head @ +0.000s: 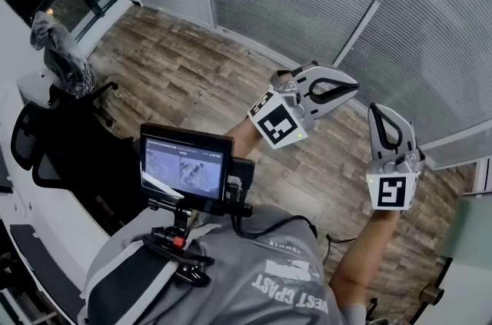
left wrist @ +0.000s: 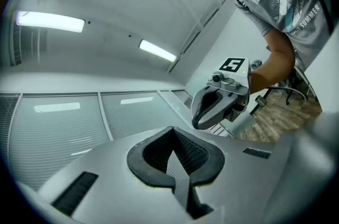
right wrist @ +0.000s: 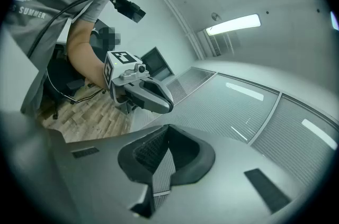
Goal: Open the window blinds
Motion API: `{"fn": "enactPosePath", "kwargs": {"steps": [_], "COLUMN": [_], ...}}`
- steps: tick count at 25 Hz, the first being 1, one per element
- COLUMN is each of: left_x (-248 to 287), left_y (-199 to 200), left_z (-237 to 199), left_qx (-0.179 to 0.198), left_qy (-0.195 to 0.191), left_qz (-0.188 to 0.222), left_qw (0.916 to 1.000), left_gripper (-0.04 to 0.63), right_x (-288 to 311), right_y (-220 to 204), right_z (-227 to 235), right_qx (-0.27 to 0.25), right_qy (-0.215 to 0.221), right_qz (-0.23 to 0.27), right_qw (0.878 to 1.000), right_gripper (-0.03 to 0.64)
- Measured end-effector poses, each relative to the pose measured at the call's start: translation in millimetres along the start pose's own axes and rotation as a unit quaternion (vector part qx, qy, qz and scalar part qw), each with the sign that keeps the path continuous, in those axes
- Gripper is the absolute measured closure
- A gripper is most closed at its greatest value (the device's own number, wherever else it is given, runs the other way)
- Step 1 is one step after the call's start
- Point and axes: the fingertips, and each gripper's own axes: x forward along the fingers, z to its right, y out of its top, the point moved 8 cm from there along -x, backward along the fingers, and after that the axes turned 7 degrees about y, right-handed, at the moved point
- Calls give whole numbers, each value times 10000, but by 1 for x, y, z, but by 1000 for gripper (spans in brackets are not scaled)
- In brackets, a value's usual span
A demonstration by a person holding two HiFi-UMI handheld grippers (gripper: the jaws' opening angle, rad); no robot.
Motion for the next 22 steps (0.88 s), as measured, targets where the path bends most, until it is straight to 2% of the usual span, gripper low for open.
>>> {"fn": "enactPosePath", "kwargs": {"steps": [15, 22], "left_x": [-4, -39], "left_y": [-4, -20], "left_z": [0, -28], "left_qx": [-58, -130], "left_qy": [-55, -51], "left_qz": [0, 62], "left_qw": [10000, 9999], "left_gripper": [595, 595], "right_x": [3, 43], "right_y": [0, 23], "right_z": [-3, -13], "right_qx": [103, 290], "right_qy": [-29, -91], "right_qz": [-27, 5], "right_qw": [9999, 9995], "right_gripper": [615, 615]}}
